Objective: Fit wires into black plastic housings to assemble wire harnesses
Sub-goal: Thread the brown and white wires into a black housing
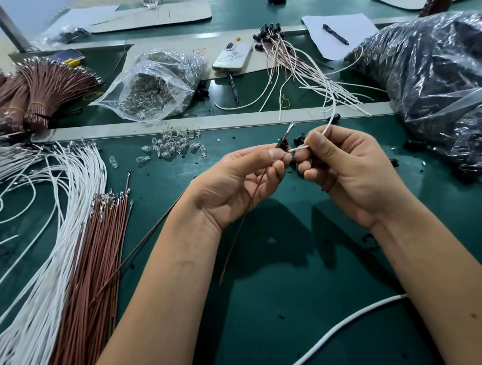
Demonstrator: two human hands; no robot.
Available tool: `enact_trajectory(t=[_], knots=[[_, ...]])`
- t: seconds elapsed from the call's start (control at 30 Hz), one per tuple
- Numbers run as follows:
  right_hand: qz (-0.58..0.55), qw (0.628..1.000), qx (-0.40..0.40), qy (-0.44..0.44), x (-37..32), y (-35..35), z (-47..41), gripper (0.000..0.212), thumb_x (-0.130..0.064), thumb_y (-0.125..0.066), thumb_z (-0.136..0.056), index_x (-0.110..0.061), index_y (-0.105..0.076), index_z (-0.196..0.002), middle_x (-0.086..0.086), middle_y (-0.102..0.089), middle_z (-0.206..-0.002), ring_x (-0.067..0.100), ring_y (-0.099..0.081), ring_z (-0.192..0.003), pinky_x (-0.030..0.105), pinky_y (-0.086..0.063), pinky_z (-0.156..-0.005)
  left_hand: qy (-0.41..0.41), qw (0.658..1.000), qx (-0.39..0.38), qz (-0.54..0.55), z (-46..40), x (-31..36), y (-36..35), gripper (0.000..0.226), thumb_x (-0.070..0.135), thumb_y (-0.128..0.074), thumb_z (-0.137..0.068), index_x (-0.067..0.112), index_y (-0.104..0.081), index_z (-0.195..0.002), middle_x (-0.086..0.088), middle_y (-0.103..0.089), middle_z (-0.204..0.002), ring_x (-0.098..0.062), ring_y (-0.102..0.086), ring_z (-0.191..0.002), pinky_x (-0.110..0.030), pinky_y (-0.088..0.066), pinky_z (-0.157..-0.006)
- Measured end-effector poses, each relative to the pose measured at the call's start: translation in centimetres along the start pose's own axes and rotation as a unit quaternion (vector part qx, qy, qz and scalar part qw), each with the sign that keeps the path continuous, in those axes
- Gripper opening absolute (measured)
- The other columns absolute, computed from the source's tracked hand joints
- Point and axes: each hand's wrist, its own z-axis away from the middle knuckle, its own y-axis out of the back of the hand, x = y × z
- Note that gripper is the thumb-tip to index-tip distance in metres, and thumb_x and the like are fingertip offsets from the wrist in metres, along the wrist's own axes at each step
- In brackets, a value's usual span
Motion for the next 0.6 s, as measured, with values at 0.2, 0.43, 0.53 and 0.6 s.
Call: enact_trajectory(t=[0.2, 0.43, 0.53, 0.6], knots=[[-0.008, 1.000, 0.007, 0.021, 0.15, -0.34, 0.02, 0.014, -0.019, -0.064, -0.090, -0.004, -0.063, -0.091, 0.007, -0.073, -0.077, 0.012, -0.068, -0.062, 0.016, -0.057, -0.059, -0.012, 1.000, -0.002, 0.022, -0.20, 0.03, 0.17, 0.008, 0.003, -0.068, -0.074, -0.001, -0.075, -0.075, -0.008, -0.068, -0.078, -0.007, -0.064, -0.060, -0.011, -0.052, -0.052], [0.038, 0.994, 0.064, 0.084, -0.04, 0.10, -0.09, 0.019, -0.025, -0.067, -0.093, -0.008, -0.066, -0.084, 0.007, -0.071, -0.073, 0.015, -0.064, -0.058, 0.020, -0.053, -0.051, 0.023, 0.999, 0.024, -0.020, -0.11, 0.62, 0.72, 0.021, 0.018, -0.067, -0.077, 0.000, -0.077, -0.081, -0.008, -0.071, -0.080, -0.004, -0.060, -0.054, -0.010, -0.049, -0.047], [0.064, 0.989, 0.077, 0.109, -0.01, 0.19, -0.09, 0.021, -0.025, -0.067, -0.095, -0.009, -0.066, -0.082, 0.006, -0.069, -0.070, 0.016, -0.062, -0.055, 0.021, -0.049, -0.048, 0.054, 0.998, -0.005, -0.015, -0.01, 0.57, 0.88, 0.027, 0.021, -0.061, -0.083, -0.002, -0.075, -0.087, -0.005, -0.065, -0.077, -0.002, -0.049, -0.050, -0.008, -0.040, -0.041], [0.076, 0.987, 0.080, 0.117, 0.04, 0.18, -0.12, 0.021, -0.026, -0.068, -0.095, -0.010, -0.066, -0.082, 0.005, -0.069, -0.069, 0.016, -0.061, -0.054, 0.021, -0.049, -0.047, 0.062, 0.998, -0.022, -0.016, -0.01, 0.46, 0.95, 0.028, 0.021, -0.058, -0.085, -0.003, -0.071, -0.093, -0.004, -0.062, -0.075, -0.001, -0.042, -0.046, -0.009, -0.035, -0.037]])
